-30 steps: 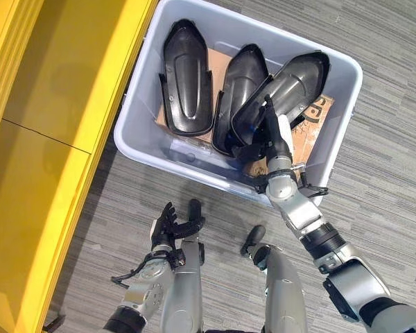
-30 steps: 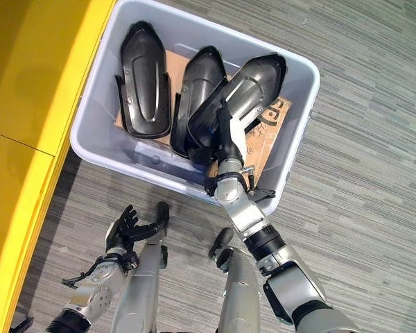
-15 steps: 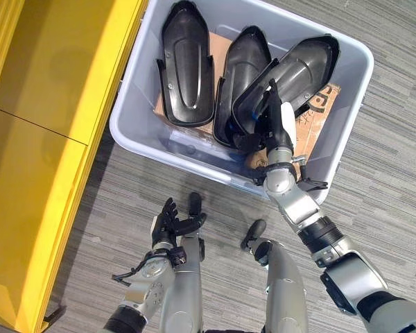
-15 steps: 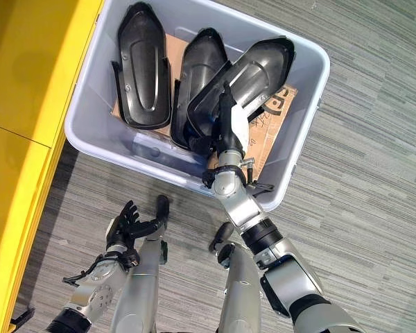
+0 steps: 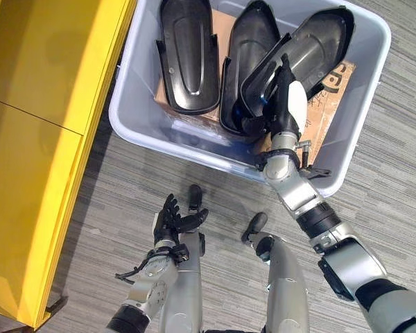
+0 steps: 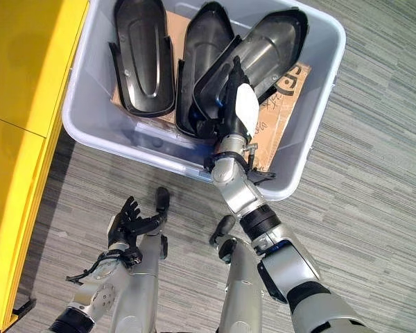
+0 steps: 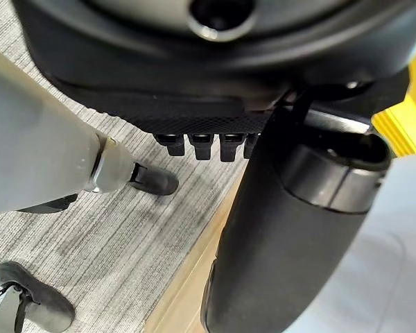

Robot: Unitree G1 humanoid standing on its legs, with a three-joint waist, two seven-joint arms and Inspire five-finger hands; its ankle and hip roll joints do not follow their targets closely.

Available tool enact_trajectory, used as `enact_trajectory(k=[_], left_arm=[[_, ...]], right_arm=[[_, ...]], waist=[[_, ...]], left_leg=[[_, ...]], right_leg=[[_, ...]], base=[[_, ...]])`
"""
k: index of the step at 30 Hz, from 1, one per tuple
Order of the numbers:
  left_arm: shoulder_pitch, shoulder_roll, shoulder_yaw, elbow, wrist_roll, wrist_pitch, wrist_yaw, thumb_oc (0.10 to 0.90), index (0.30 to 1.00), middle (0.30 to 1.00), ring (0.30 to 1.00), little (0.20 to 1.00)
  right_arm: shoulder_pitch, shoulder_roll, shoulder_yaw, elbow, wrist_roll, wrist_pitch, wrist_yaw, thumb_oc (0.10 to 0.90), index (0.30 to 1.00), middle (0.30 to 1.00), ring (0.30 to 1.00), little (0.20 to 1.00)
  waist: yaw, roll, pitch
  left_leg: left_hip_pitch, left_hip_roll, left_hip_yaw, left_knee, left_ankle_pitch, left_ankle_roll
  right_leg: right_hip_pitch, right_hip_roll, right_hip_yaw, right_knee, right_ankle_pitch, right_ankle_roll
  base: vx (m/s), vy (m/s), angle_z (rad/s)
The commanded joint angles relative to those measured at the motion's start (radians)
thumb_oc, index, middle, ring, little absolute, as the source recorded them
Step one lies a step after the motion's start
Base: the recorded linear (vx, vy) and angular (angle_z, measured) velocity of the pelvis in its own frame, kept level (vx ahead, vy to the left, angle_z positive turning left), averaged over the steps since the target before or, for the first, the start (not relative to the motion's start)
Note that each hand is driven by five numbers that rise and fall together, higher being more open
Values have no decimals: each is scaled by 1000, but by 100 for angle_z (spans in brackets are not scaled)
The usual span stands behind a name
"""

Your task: Move parts from the plastic box to the shelf.

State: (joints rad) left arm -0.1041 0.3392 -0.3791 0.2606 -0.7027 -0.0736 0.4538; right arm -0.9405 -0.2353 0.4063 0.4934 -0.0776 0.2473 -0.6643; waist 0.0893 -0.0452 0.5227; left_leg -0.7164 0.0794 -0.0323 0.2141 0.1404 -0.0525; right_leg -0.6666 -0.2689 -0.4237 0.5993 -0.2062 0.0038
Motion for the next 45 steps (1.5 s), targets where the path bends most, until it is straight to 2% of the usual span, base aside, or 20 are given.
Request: enact_trajectory(k=[1,3,4,22,24,30,32,34,35,45], left_arm=[[38,7,-22,-112,-15,-57,13,900,1000,1000,1000,1000],[32,5,-24,-111,-16,-60,13,900,1000,1000,1000,1000],[30,2,-28,-110,-17,-63,15,900,1000,1000,1000,1000],[11,-10,-40,-98,-22,-70,21,900,1000,1000,1000,1000],[4,-10,-41,-83,-19,-66,20,900,1000,1000,1000,1000],[5,-10,-41,-83,-19,-66,19,900,1000,1000,1000,1000],[10,8,-38,-70,-12,-57,-1,900,1000,1000,1000,1000],[10,11,-35,-67,-11,-55,-4,900,1000,1000,1000,1000],[1,12,-31,-65,-10,-53,-7,900,1000,1000,1000,1000],[11,15,4,-34,-1,-33,-43,900,1000,1000,1000,1000]], right_arm=[[-99,-23,-35,62,-2,-13,-5,900,1000,1000,1000,1000],[-109,-20,-34,75,-3,-13,-12,714,739,739,739,739],[-111,-19,-31,84,-9,-12,-14,406,308,308,308,308],[-107,-15,-23,98,-35,-4,-35,400,300,300,300,300],[-86,-24,-17,69,-60,6,-33,400,300,300,300,300],[-83,-25,-17,67,-60,7,-32,400,300,300,300,300],[-71,-42,-18,50,-63,5,-13,400,300,300,300,300],[-71,-44,-17,48,-63,2,-8,400,300,300,300,300],[-79,-48,-21,44,-63,0,-5,400,300,300,300,300],[-85,-64,-19,2,-69,-17,50,400,300,300,300,300]], waist=[[35,5,-3],[36,5,-3],[36,5,-3],[28,9,-3],[22,8,-3],[22,8,-3],[25,10,-3],[27,12,-3],[27,14,-3],[20,27,-3]], left_leg=[[50,-38,20,92,-198,45],[45,-39,20,90,-198,45],[37,-40,16,93,-198,46],[30,-39,19,97,-198,46],[60,-37,21,99,-200,44],[63,-38,22,97,-200,44],[157,-36,26,81,-199,40],[183,-35,25,72,-197,38],[177,-35,29,61,-166,43],[355,-26,41,15,-159,33]], right_leg=[[146,0,101,-234,94,127],[142,1,103,-235,94,127],[134,0,103,-232,94,126],[110,1,115,-210,83,121],[131,0,121,-201,75,118],[134,0,121,-201,75,118],[214,-3,126,-202,73,118],[238,-2,125,-207,72,118],[234,-2,115,-221,97,110],[386,-6,116,-265,104,116]], base=[[0,0,0],[0,0,0],[0,0,0],[0,0,0],[0,0,0],[-2,-2,1],[-51,-58,2],[-69,-43,-13],[-97,-20,-15],[-7,-12,-2]])
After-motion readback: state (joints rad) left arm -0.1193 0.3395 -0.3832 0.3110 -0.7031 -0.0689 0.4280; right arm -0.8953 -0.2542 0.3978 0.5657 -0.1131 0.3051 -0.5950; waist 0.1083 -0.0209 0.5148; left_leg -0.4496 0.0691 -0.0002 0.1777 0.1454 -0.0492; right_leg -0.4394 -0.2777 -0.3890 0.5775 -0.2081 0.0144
